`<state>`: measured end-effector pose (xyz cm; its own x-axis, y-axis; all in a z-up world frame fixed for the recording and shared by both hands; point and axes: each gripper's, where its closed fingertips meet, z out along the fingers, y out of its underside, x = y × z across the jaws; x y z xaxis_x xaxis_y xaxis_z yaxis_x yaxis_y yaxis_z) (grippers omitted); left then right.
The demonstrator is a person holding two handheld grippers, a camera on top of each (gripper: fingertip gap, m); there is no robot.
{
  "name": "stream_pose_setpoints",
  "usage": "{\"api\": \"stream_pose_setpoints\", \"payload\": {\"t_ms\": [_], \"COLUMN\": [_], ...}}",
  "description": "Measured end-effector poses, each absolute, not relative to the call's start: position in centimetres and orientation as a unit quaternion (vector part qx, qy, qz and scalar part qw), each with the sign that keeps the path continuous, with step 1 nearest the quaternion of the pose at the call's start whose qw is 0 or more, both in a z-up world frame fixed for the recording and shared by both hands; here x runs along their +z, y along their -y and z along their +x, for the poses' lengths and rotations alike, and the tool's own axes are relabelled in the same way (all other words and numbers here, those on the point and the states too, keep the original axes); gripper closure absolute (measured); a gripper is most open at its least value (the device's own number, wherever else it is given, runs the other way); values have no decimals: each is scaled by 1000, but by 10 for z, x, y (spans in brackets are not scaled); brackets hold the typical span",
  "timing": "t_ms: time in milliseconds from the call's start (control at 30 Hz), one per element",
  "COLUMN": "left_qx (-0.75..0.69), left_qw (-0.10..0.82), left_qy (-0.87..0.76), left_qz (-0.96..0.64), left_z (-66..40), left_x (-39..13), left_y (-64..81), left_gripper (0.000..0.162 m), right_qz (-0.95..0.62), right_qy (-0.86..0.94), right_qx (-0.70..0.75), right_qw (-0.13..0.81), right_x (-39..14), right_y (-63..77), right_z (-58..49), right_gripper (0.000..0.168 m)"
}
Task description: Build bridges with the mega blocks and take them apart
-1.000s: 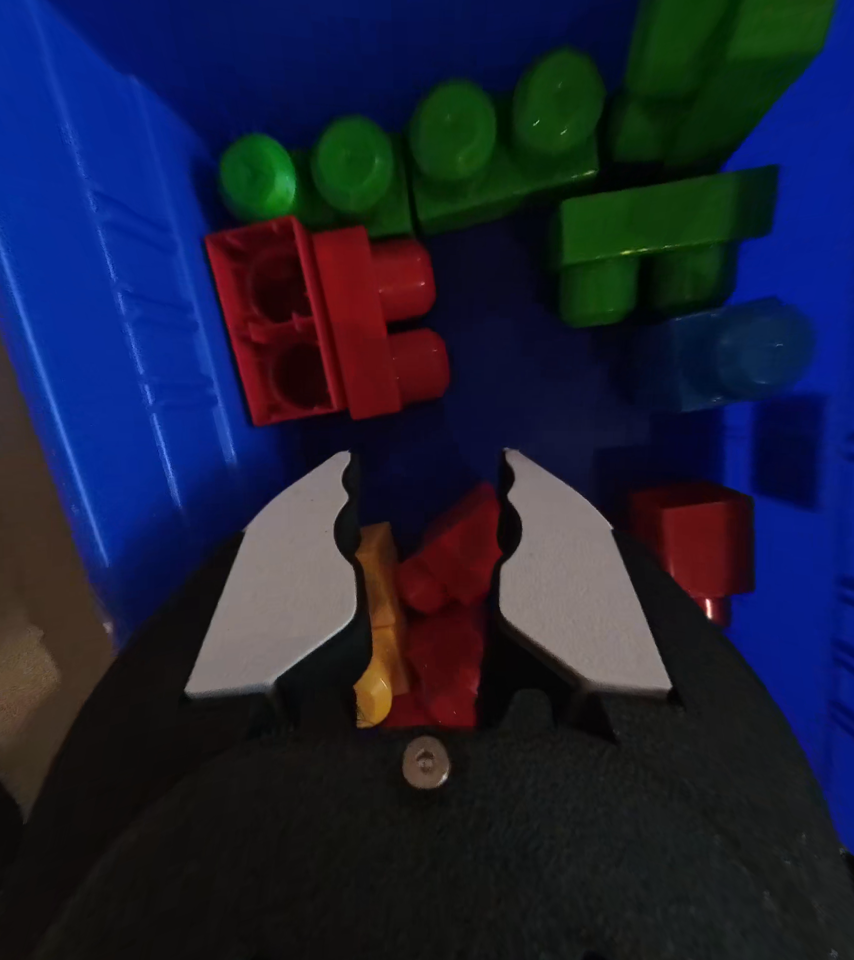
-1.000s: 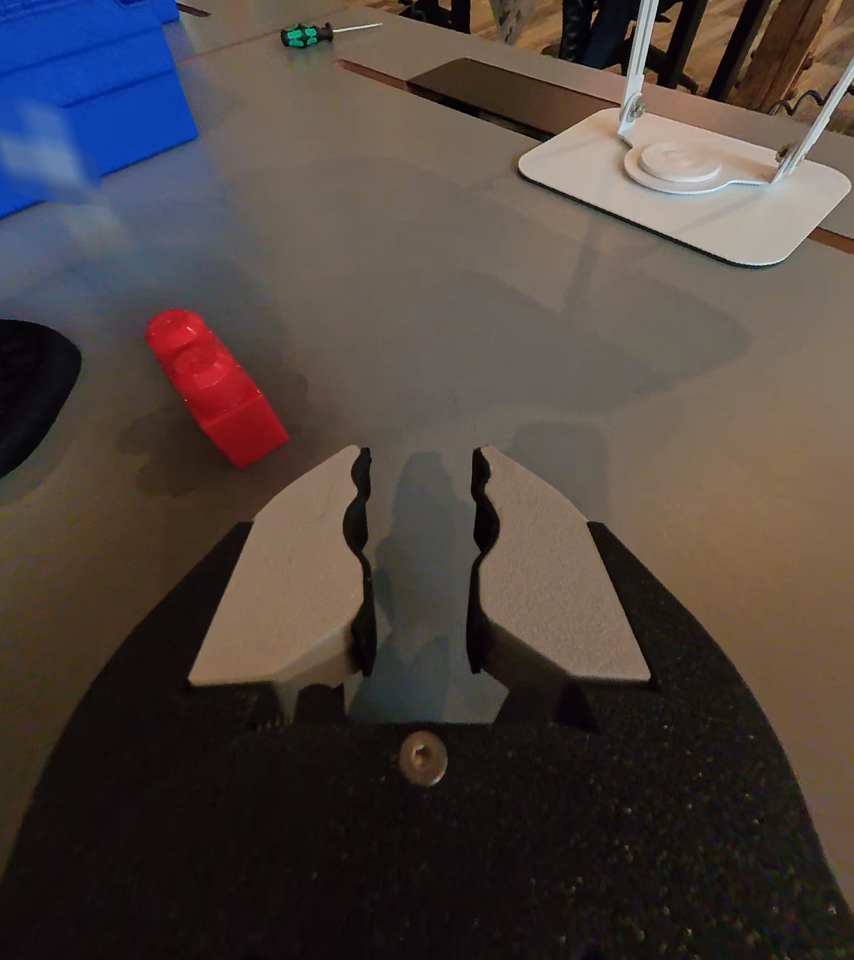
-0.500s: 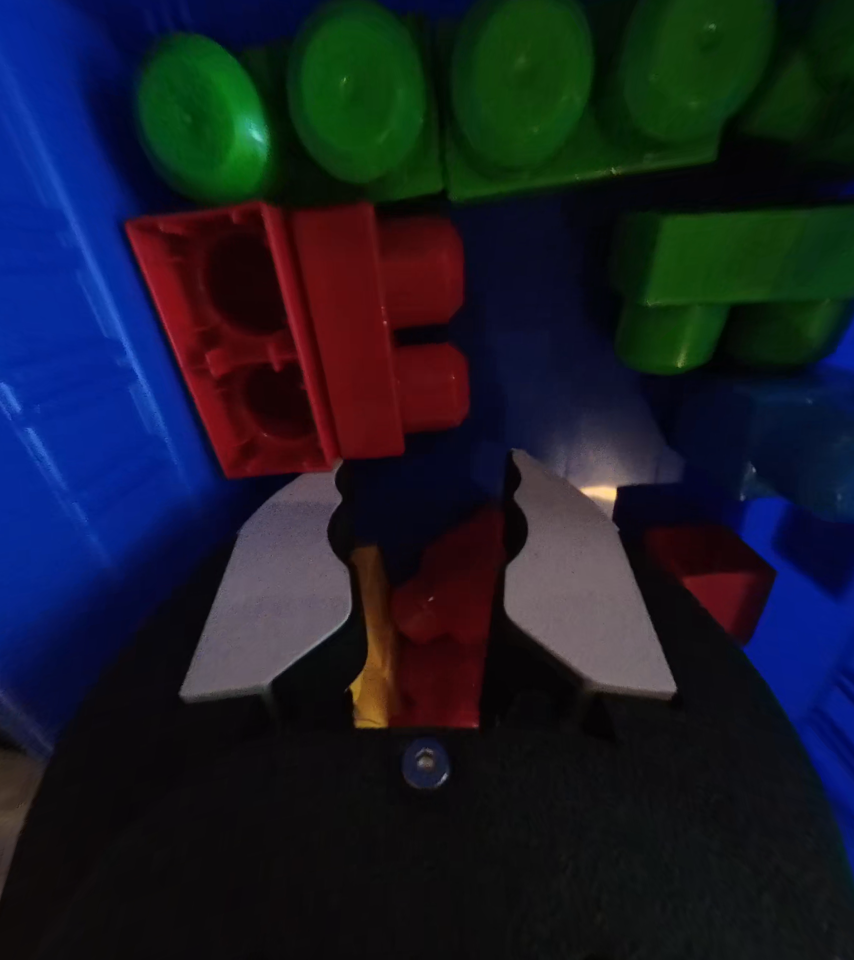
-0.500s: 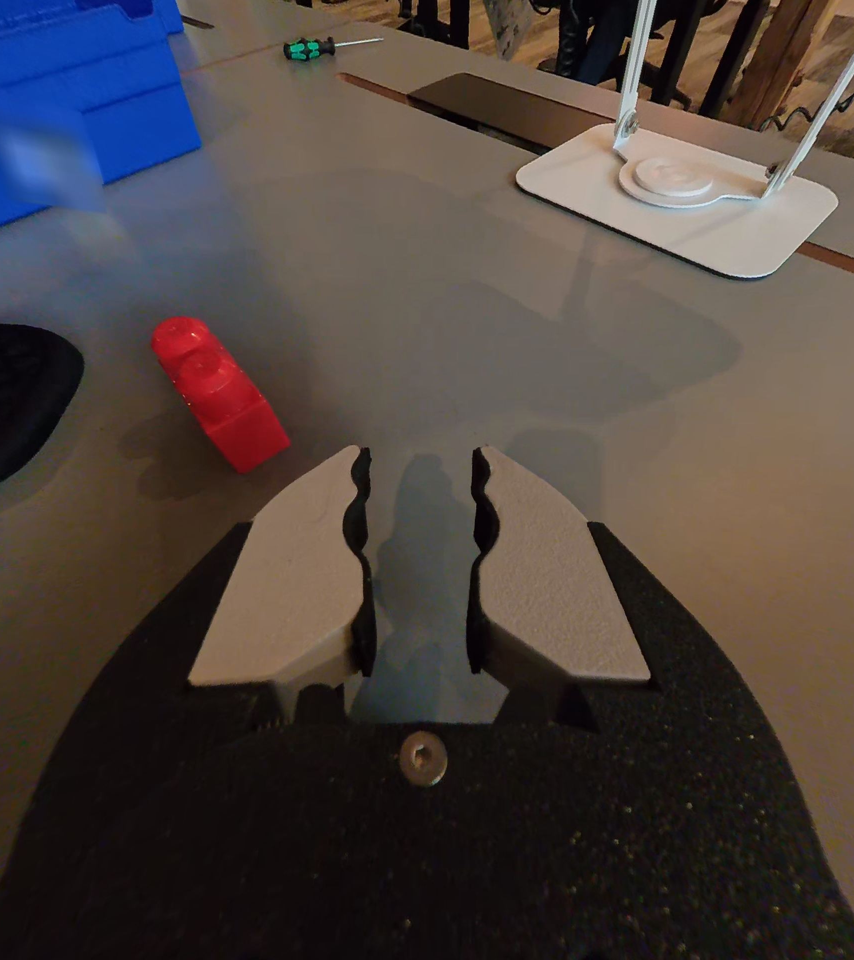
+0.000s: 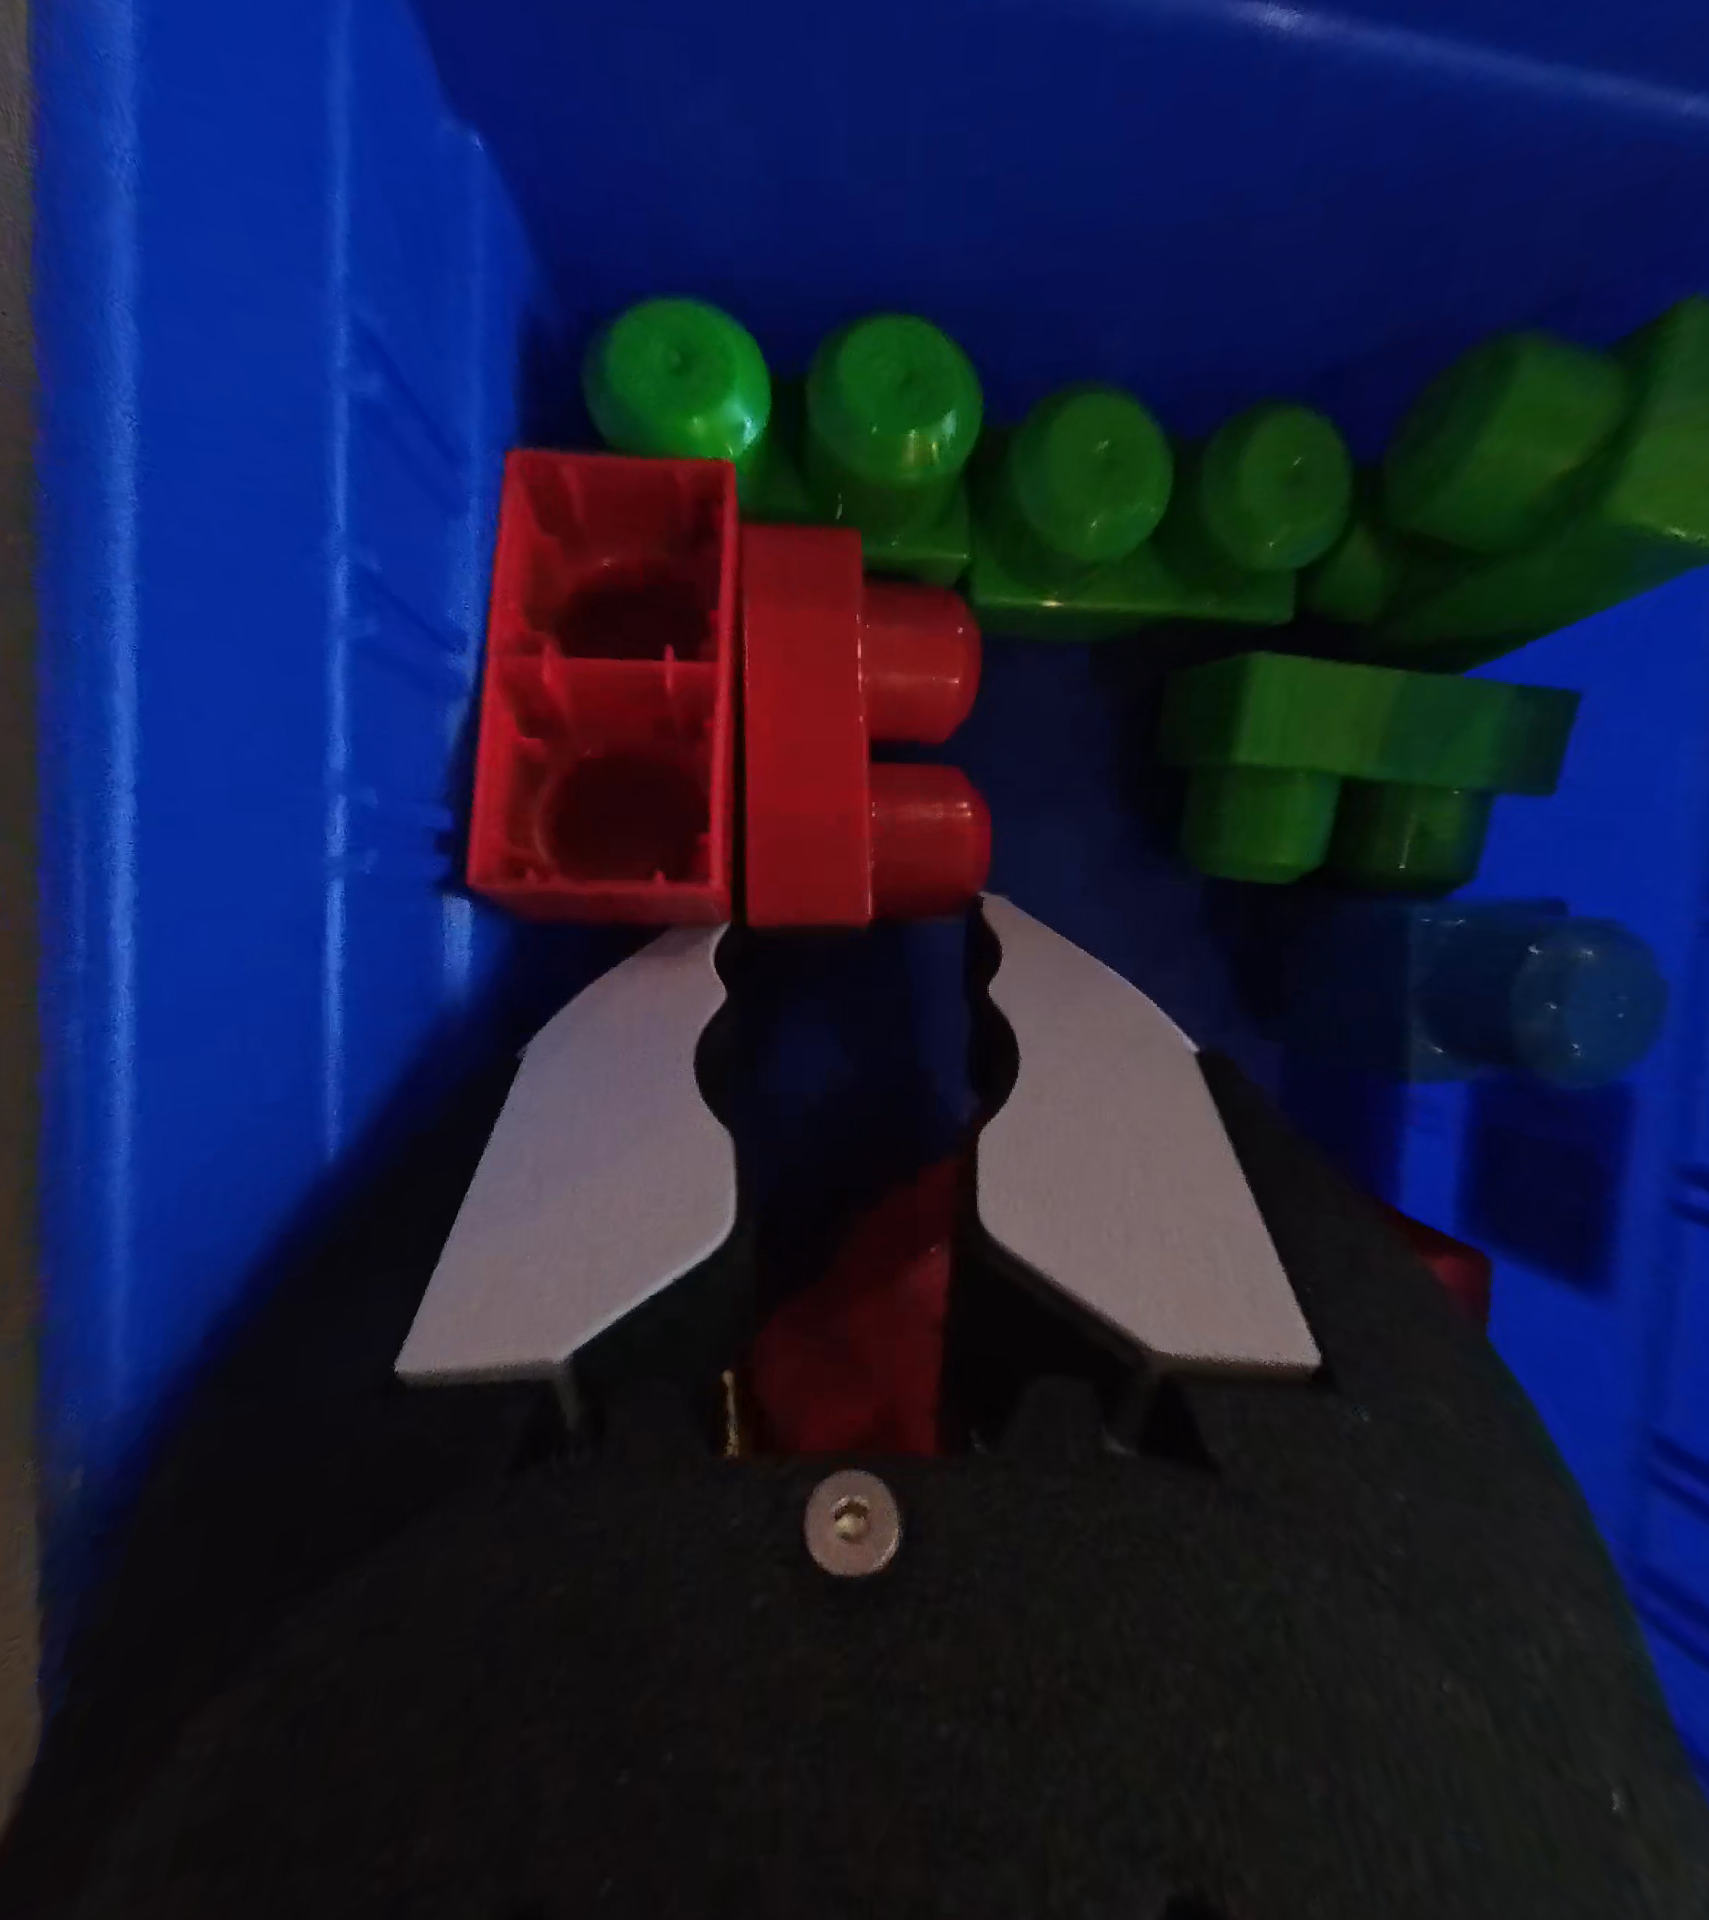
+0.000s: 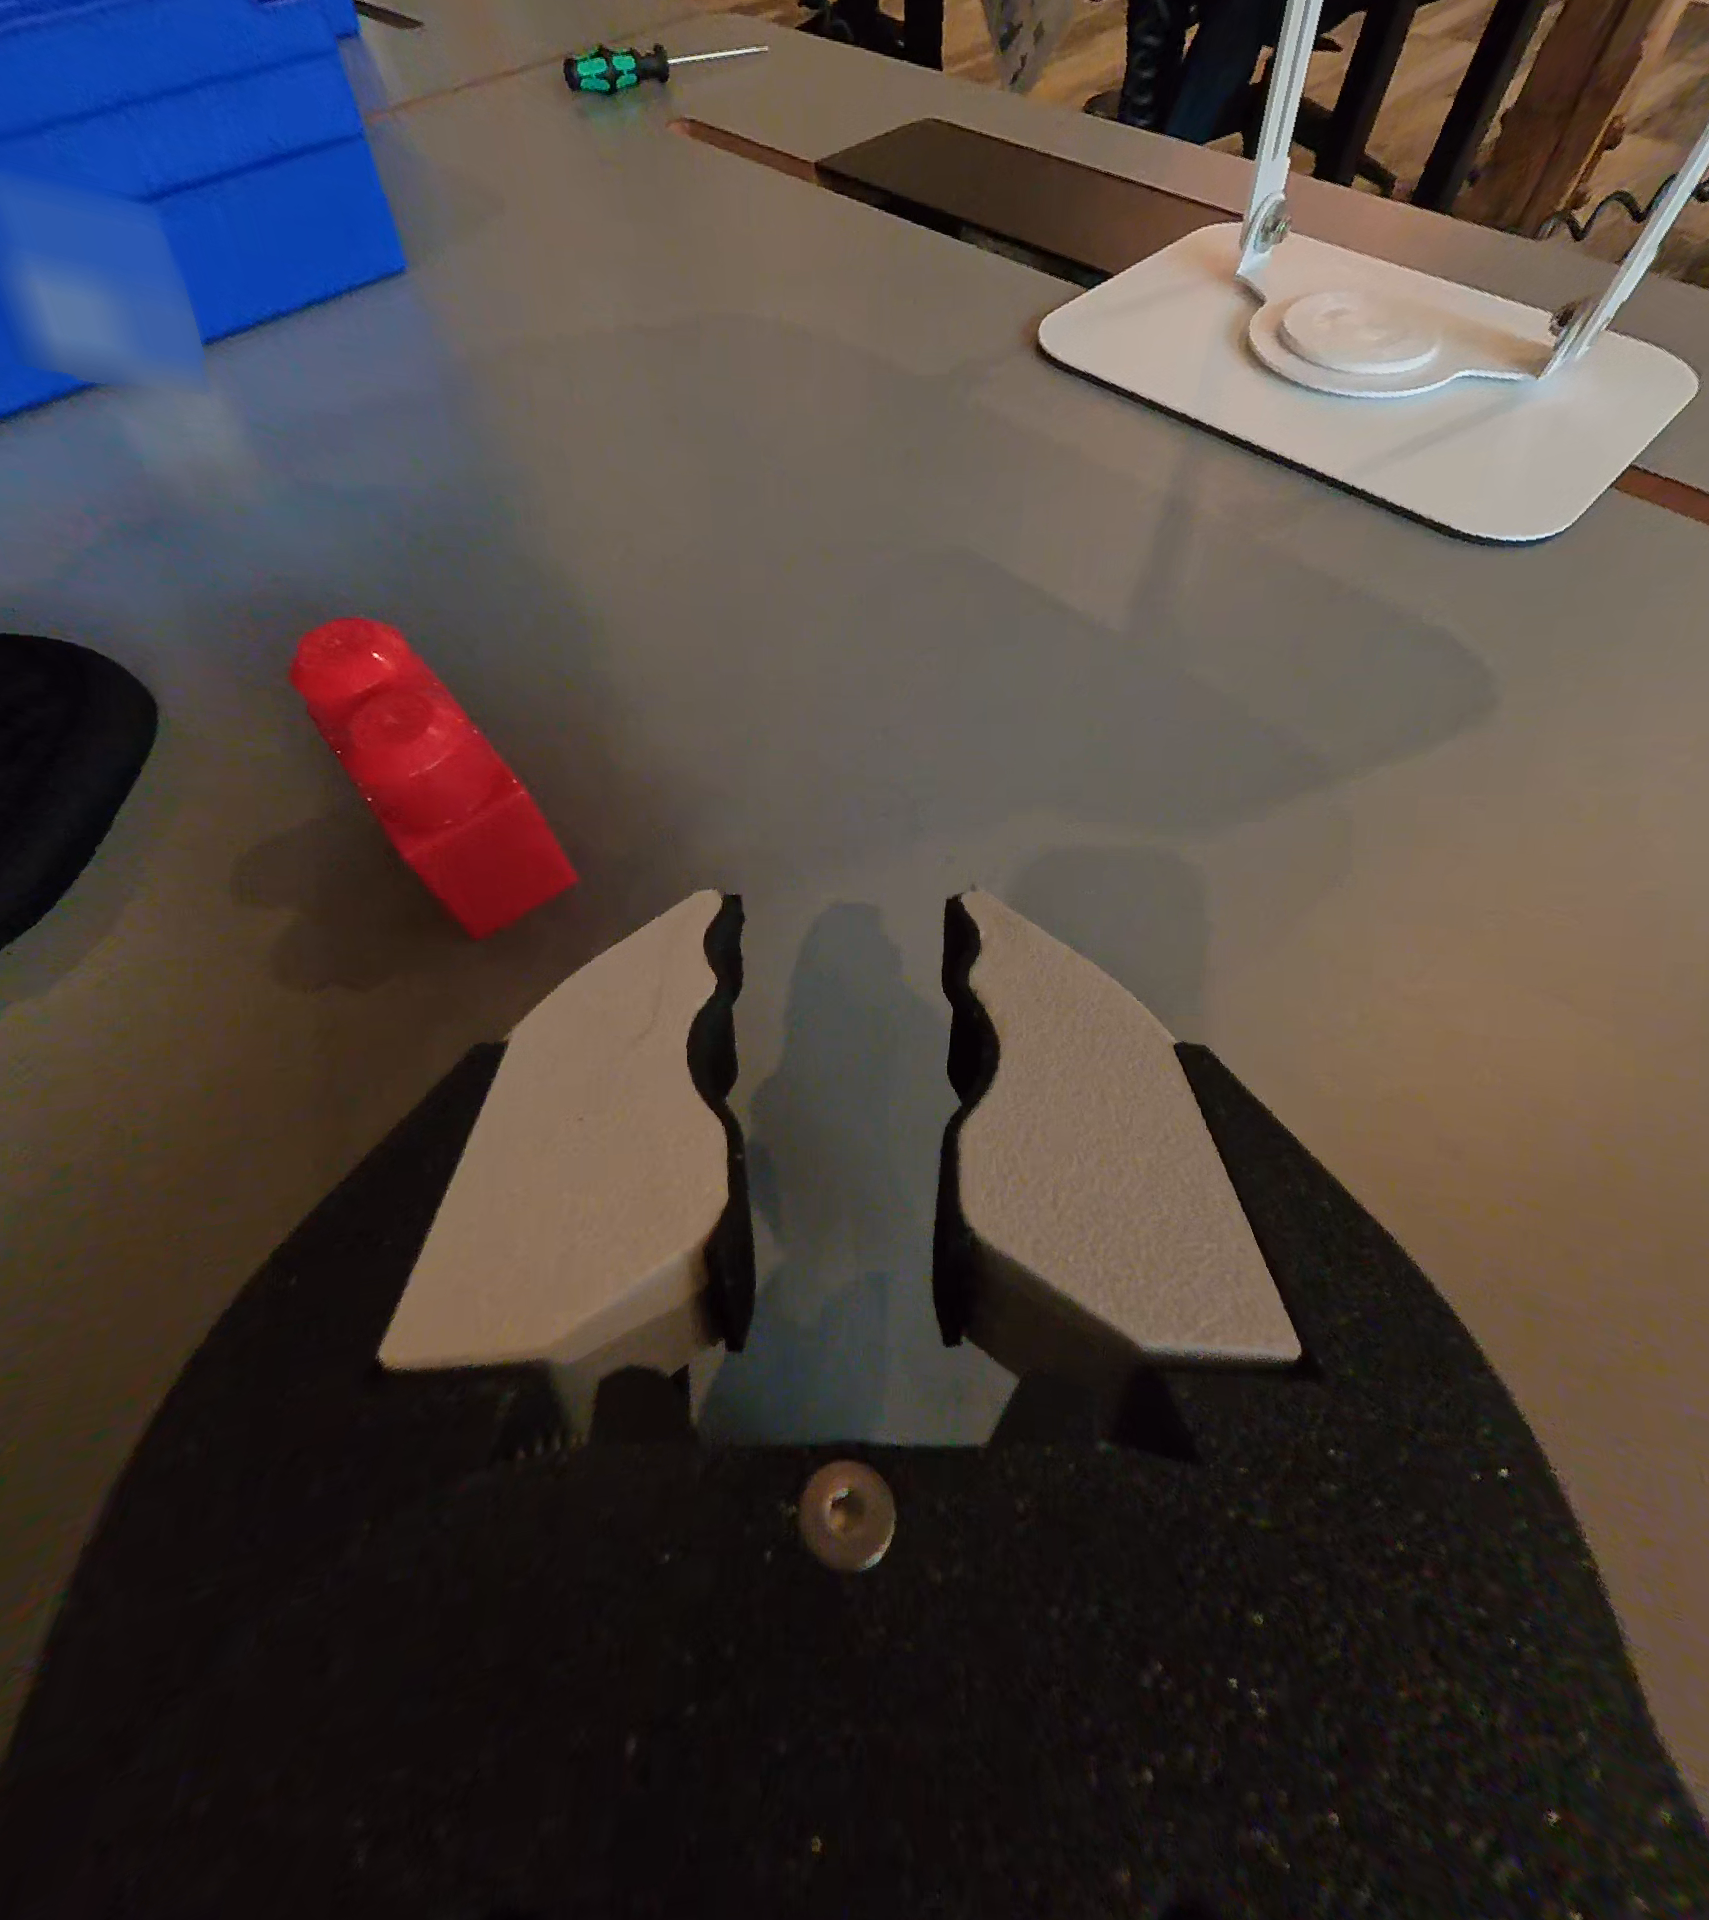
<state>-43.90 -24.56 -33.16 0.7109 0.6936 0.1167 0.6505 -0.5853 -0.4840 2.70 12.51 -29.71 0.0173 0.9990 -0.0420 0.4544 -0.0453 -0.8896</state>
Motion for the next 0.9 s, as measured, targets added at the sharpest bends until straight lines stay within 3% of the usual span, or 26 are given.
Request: {"api": "stream_pose_setpoints", "payload": {"t_ms": [33,67,433,733,900], "left_qx": [41,36,16,-63,-131], "left_qw": [264,274,334,494,531], "left_qy": [373,367,326,200,91], "left_qz": [-889,-888,-884,-844,-832], "left_z": [-438,-436,-417,-339,-263], "left_x": [-328,-325,-297,-208,-170], "left_y": [245,244,237,181,142], "left_gripper": [125,143,143,143,144], "right_qz": [-615,-615,-614,-578,-509], "right_qy": [592,594,593,605,634], "right_qx": [377,376,376,392,391], "right_qw": [359,358,360,383,431], "right_x": [-298,-298,-298,-285,-259], "right_y": [-125,-124,-124,-115,-97], "right_z": [27,27,27,23,19], "right_gripper": [131,131,131,130,128]}}
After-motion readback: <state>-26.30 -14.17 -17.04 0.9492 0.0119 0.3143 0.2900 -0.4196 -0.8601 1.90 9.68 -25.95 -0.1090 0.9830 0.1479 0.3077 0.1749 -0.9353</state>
